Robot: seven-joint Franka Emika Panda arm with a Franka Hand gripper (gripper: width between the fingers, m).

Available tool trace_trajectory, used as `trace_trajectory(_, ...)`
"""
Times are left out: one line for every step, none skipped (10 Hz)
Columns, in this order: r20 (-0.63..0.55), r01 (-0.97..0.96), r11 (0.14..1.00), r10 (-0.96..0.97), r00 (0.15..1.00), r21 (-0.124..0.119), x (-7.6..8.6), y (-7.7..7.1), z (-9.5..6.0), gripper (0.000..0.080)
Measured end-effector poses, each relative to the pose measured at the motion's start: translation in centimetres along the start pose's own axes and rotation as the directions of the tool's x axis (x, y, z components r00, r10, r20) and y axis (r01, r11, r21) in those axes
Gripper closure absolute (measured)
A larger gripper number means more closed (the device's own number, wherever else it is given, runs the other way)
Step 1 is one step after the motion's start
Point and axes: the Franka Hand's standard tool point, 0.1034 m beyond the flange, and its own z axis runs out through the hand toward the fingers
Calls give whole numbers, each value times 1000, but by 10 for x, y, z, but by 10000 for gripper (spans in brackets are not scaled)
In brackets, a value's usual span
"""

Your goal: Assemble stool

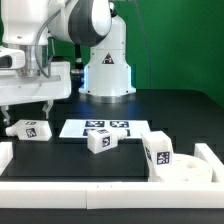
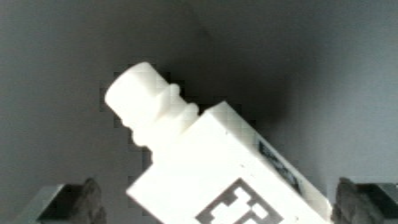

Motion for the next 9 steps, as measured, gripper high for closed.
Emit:
trace_trajectory(1,-3,1000,3,1000,0,-1,0,0,151)
trace_trajectory(1,-2,1000,2,1000,0,-1,0,0,151)
trace_trajectory(1,-1,1000,1,1000,0,-1,0,0,151)
trace_trajectory(1,10,1000,-10,1000,-1,1,0,0,151)
trace_trajectory(5,127,992,-127,992,-18,11,0,-2,151)
trace_trajectory(14,216,976,-216,976,-7,22,-9,1,151)
trace_trajectory(21,266,964,-266,964,3,33,-17,3,151)
trace_trajectory(24,254,967,-254,967,6,27,-15,5,151)
trace_trajectory(29,237,971,-238,971,18,20,-10,7,151)
